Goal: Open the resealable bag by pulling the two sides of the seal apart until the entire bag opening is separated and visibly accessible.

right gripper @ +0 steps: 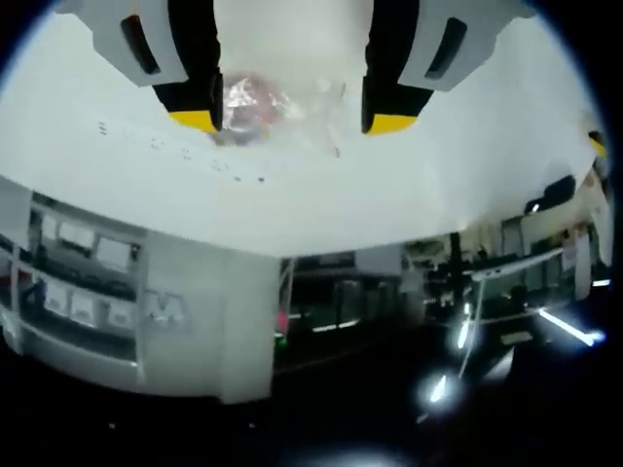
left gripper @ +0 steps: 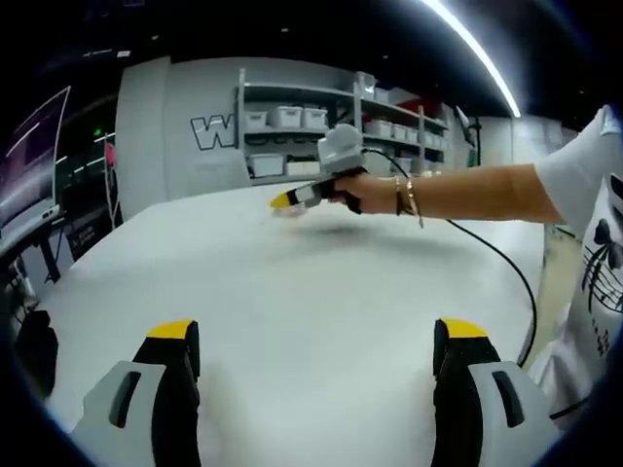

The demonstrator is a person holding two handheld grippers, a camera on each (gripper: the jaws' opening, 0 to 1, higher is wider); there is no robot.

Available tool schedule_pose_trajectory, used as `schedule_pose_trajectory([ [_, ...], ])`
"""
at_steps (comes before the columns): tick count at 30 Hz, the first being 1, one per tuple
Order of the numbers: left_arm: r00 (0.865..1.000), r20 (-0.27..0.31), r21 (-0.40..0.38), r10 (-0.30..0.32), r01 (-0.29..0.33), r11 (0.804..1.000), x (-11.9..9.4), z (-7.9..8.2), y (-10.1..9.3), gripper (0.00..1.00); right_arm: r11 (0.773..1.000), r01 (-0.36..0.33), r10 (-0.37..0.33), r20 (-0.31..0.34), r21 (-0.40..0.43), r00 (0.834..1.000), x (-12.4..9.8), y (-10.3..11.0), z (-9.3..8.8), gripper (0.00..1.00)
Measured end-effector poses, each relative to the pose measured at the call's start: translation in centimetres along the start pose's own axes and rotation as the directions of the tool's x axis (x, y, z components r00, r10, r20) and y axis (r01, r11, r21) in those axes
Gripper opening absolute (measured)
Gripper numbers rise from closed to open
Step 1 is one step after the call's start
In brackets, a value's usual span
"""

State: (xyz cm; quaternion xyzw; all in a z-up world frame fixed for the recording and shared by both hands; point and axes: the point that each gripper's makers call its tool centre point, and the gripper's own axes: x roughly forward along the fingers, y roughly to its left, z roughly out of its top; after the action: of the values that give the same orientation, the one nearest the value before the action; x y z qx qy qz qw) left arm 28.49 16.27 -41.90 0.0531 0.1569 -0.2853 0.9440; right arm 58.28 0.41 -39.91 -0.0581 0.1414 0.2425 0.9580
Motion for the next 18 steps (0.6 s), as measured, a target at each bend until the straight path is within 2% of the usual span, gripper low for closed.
schedule_pose_trajectory([
  [4,1.000,0.006,0.001,-0.003,0.003,1.000,-0.14,0.21,-0.17,0.99,1.000,0.009,-0.009,0.003,0.018,1.000,-0.08,-0.52,0.13,0.73],
  [12,1.000,0.012,0.010,0.000,0.000,1.000,-0.54,0.47,-0.41,0.99,0.997,-0.020,0.019,0.013,0.081,1.000,-0.38,-0.63,-0.01,1.00],
  [18,1.000,0.013,0.017,0.001,-0.001,1.000,-0.77,0.60,-0.66,0.99,0.995,-0.033,0.033,0.000,0.092,0.999,-0.87,-0.64,-0.60,1.00],
])
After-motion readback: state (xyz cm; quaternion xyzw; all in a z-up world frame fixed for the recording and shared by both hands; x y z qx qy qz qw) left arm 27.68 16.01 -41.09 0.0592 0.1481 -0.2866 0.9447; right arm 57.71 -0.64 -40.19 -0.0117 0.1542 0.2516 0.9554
